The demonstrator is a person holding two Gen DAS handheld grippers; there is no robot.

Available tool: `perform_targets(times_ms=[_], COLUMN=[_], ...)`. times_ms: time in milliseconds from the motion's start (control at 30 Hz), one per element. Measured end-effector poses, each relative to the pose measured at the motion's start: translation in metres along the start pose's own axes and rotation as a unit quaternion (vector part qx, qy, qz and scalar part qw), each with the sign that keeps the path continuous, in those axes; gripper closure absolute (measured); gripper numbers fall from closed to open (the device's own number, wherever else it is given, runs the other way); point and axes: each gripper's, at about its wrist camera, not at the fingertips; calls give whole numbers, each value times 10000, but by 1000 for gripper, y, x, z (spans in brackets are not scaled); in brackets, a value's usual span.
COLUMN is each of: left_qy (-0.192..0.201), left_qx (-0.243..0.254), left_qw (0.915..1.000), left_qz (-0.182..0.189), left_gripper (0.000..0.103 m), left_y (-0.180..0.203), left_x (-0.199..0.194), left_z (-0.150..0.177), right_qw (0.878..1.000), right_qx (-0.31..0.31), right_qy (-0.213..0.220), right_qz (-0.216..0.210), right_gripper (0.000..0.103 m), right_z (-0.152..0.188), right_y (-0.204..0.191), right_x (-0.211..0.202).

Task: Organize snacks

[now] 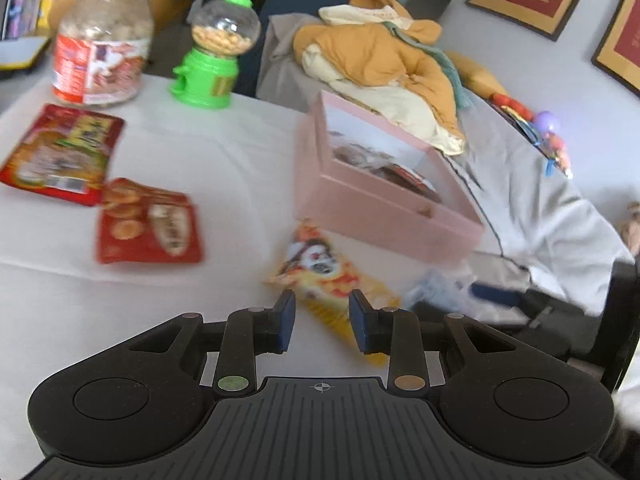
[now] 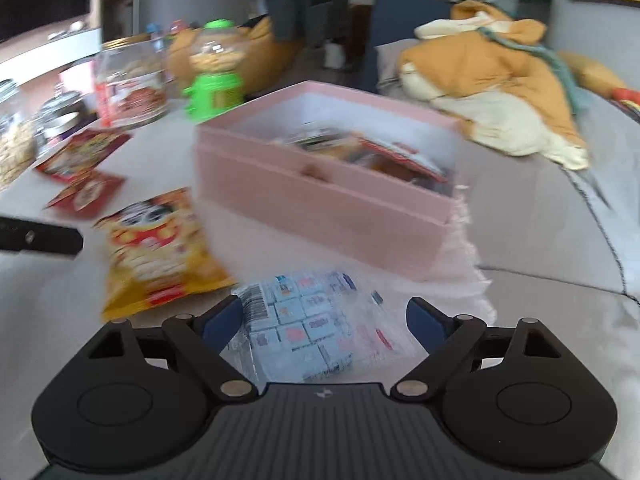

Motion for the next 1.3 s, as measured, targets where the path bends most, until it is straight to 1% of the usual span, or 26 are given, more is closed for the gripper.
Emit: perform_targets(times_ms=[67, 100, 167, 233, 267, 300, 333, 367, 467, 533, 633, 667, 733, 767, 833, 867, 900, 967, 1000, 1067, 1133, 1167, 1200, 1267, 1300], left_qy=[3, 5, -29, 103, 230, 325, 381, 394, 358, 385, 374, 363, 366, 370, 377, 377, 383, 450, 482, 473, 324, 237, 156, -9, -88], left_qx=[155, 267, 555, 978, 1123, 1179, 1167, 1101, 841, 861, 933, 948, 977, 986, 1023, 1063, 1111, 1311, 1466, 1884, 2362, 2586, 2810, 3148, 3271], left_qw=[9997, 9992, 9970, 9913, 9876, 9844, 9828, 9832, 9883, 9881, 9875, 9871, 9864, 9863, 9859, 9857, 9854, 9835, 9817, 9756, 9667, 9614, 9550, 9437, 9386], left_qz=[-196, -311, -542, -874, -1070, -1261, -1378, -1398, -1224, -1213, -1211, -1235, -1271, -1273, -1269, -1254, -1233, -1161, -1115, -1022, -926, -908, -933, -1012, -1094], left_gripper=[67, 63, 61, 50, 48, 48, 53, 53, 53, 53, 53, 53, 53, 53, 53, 53, 53, 53, 53, 53, 53, 52, 52, 52, 50], left_y=[11, 16, 22, 24, 24, 23, 21, 18, 11, 14, 16, 16, 17, 17, 17, 18, 18, 22, 25, 34, 46, 51, 57, 64, 65], left_x=[12, 17, 27, 29, 28, 25, 23, 21, 14, 13, 12, 13, 12, 12, 11, 11, 10, 6, 5, 6, 14, 18, 23, 34, 39], left_z=[-1, -1, -2, -3, -4, -5, -7, -9, -13, -14, -13, -12, -12, -12, -12, -11, -10, -7, -6, -1, 5, 9, 14, 22, 25], right_qw=[9998, 9996, 9995, 9992, 9991, 9990, 9990, 9989, 9991, 9996, 9999, 9999, 9993, 9983, 9954, 9939, 9929, 9933, 9942, 9968, 9986, 9991, 9995, 9997, 9994], right_qx=[184, 232, 263, 308, 333, 347, 363, 372, 349, 241, 108, 98, 81, -68, -475, -578, -620, -595, -564, -483, -382, -316, -186, 111, 230], right_qy=[-21, -4, 24, -14, -8, -4, -3, 1, -23, -98, -42, -42, -153, -175, -39, -2, 38, 130, 187, 314, 321, 285, 253, 185, 169], right_qz=[-118, -131, -193, -244, -260, -268, -274, -278, -241, -114, 8, -29, -339, -558, -826, -939, -1018, -981, -901, -551, -197, -93, -36, -139, -199], right_gripper=[14, 13, 13, 12, 12, 12, 12, 12, 10, 9, 10, 10, 10, 10, 10, 10, 10, 10, 10, 10, 10, 10, 10, 10, 10], right_z=[3, 4, 5, 8, 8, 8, 8, 8, 7, 2, -13, -19, -26, -27, -24, -21, -19, -12, -9, 0, 7, 9, 10, 9, 10], right_y=[4, 5, 7, 10, 11, 11, 10, 10, 7, 2, -9, -12, -21, -29, -44, -48, -50, -46, -42, -29, -17, -10, -3, 9, 13], right_x=[6, 6, 4, 4, 3, 3, 4, 4, 6, 9, 15, 18, 24, 24, 15, 11, 6, -5, -9, -18, -19, -18, -16, -11, -9])
Point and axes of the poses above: each gripper's, at about its wrist camera, not at the fingertips, and x roughly the way its jaws point, y to its right, z to its underside, and after that the axes turned 9 degrees about -x, right-handed
